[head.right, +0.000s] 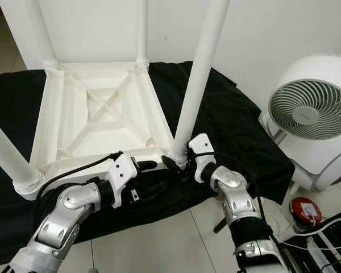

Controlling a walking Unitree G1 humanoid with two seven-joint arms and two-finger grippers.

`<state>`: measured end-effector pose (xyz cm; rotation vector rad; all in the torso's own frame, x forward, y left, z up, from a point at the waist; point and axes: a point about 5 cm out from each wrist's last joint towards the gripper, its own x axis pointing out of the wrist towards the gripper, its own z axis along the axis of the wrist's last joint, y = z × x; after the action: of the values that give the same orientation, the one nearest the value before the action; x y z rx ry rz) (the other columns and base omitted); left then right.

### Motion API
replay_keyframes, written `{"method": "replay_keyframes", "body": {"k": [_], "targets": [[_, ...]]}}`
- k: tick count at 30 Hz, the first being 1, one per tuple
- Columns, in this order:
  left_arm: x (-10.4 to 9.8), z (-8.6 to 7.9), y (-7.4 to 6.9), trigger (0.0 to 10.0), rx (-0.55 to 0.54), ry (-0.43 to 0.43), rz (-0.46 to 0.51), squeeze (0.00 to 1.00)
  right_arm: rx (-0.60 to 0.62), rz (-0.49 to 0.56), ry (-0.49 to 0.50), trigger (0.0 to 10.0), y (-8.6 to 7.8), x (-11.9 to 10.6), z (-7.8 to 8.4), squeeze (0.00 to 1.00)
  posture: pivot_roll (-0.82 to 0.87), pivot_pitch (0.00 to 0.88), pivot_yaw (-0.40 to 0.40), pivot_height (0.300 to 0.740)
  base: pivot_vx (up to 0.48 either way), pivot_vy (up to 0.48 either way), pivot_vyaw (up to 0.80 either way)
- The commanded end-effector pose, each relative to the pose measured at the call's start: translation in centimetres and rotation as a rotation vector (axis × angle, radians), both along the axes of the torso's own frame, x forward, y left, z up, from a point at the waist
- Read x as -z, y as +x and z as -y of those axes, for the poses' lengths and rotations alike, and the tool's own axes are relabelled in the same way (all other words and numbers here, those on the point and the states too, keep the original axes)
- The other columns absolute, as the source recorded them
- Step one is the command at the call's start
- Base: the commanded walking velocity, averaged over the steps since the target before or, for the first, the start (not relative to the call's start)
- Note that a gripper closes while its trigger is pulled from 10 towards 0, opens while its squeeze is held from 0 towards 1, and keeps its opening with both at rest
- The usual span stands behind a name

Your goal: Building children table

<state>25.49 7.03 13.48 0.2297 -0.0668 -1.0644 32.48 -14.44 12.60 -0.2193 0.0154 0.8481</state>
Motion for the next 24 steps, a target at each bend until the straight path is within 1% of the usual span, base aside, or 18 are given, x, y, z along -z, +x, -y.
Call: {"method": "replay_keyframes", "body": {"k": [1,3,4,7,10,11,12,13,14,18,24], "targets": [[-0.1,0.0,0.3,10.0,-0.032,-0.001,0.010,0.00,-0.047,0.003,0.002,10.0,0.3,-0.2,-0.1,0.00,0.00,0.000,-0.065,0.740,0.000,0.000,0.00],[-0.2,-0.1,0.4,10.0,-0.039,-0.002,0.014,0.00,-0.077,0.014,-0.014,10.0,0.9,-0.4,-0.3,0.00,0.01,0.000,-0.067,0.740,0.000,0.000,0.00],[-0.2,-0.1,0.4,10.0,-0.039,-0.002,0.014,0.00,-0.077,0.014,-0.014,10.0,0.9,-0.4,-0.3,0.00,0.01,0.000,-0.067,0.740,0.000,0.000,0.00],[-0.3,-0.2,0.3,10.0,-0.047,-0.005,0.015,0.00,-0.077,0.007,-0.029,10.0,1.9,-0.4,-0.8,0.00,0.02,0.000,-0.072,0.740,0.000,0.000,0.00],[-0.3,-0.2,0.3,10.0,-0.052,-0.005,0.015,0.00,-0.079,0.000,-0.035,10.0,2.1,-0.4,-1.1,0.00,0.02,0.000,-0.073,0.740,0.000,0.000,0.00],[-0.3,-0.3,0.3,10.0,-0.054,-0.006,0.015,0.00,-0.084,-0.006,-0.039,5.5,2.2,-0.2,-1.2,0.00,0.03,0.000,-0.074,0.740,0.000,0.000,0.00],[-0.3,-0.3,0.3,10.0,-0.054,-0.006,0.015,0.00,-0.084,-0.006,-0.039,5.5,2.2,-0.2,-1.2,0.00,0.03,0.000,-0.074,0.740,0.000,0.000,0.00],[-0.3,-0.3,0.3,10.0,-0.055,-0.006,0.016,0.00,-0.091,-0.017,-0.041,3.0,2.2,0.0,-1.3,0.00,0.03,0.000,-0.076,0.740,0.000,0.000,0.00],[-0.3,-0.3,0.3,10.0,-0.058,-0.006,0.016,0.00,-0.100,-0.030,-0.039,0.0,2.2,0.3,-1.4,0.00,0.03,0.000,-0.076,0.740,0.000,0.000,0.00],[-0.3,-0.4,0.2,10.0,-0.061,-0.006,0.014,0.00,-0.119,-0.046,-0.027,0.0,2.1,0.8,-1.4,0.00,0.03,0.000,-0.076,0.740,0.000,0.000,0.00],[-0.3,-0.3,0.1,10.0,-0.057,-0.007,0.011,0.00,-0.112,-0.049,-0.026,0.0,2.1,1.2,-1.2,0.00,0.02,0.000,-0.071,0.740,0.000,0.000,0.00]]}}
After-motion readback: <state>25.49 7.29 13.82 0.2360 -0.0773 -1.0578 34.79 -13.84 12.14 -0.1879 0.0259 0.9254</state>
